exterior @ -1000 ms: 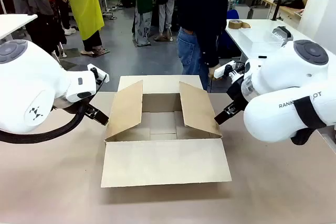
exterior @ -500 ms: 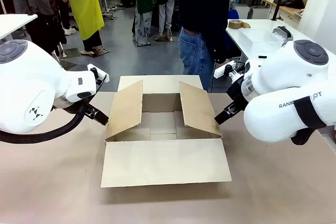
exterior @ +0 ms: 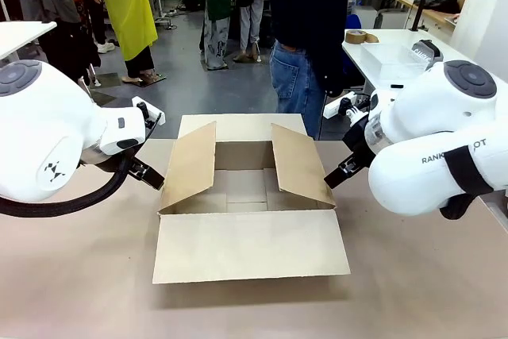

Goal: Pack the gift set into the box.
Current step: Place both hands on the side flaps of the Package Box and spread them outward.

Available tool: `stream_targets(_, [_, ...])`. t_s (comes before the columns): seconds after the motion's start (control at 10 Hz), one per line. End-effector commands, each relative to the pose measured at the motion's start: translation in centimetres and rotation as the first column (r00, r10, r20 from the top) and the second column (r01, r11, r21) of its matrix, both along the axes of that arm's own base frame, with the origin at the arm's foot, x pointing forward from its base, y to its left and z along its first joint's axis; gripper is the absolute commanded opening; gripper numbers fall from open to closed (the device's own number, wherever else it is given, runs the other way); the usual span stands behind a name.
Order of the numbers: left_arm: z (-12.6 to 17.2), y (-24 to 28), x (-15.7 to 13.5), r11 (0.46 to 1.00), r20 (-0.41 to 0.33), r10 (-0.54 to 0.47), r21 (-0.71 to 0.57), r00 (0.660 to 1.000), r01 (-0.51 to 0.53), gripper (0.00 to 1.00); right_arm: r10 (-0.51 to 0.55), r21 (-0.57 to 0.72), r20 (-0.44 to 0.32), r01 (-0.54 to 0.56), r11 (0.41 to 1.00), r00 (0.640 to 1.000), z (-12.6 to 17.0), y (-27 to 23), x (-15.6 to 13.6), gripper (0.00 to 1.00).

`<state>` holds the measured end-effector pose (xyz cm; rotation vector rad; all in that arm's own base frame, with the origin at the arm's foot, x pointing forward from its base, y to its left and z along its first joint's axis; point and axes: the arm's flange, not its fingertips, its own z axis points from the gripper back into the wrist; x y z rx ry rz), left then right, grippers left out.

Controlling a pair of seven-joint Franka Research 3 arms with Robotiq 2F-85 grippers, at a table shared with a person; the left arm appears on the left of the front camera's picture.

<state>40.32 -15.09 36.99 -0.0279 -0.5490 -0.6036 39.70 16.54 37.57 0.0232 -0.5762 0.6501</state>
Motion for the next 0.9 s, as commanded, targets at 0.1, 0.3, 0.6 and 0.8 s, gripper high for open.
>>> stream_targets(0.1, [0.0,0.0,0.0,1.0,0.0,0.0,0.0,1.0,0.0,1.0,0.0,0.001,0.0,0.0,1.0,1.0,0.0,0.0,0.0,1.0])
stream_targets(0.3, [0.0,0.0,0.0,1.0,0.0,0.0,0.0,1.0,0.0,1.0,0.0,0.0,0.0,0.0,1.0,1.0,0.0,0.0,0.0,1.0])
stream_targets(0.6, [7.9,3.7,-2.9,0.979,0.026,-0.103,-0.175,0.994,0.106,1.0,-0.037,0.208,-0.088,0.054,0.977,0.995,11.8,-4.3,-4.5,1.0])
stream_targets(0.8, [14.8,8.7,-6.2,0.951,0.037,-0.015,-0.307,0.999,0.026,1.0,-0.176,0.406,-0.197,0.243,0.881,0.965,17.1,-11.8,-7.9,1.0])
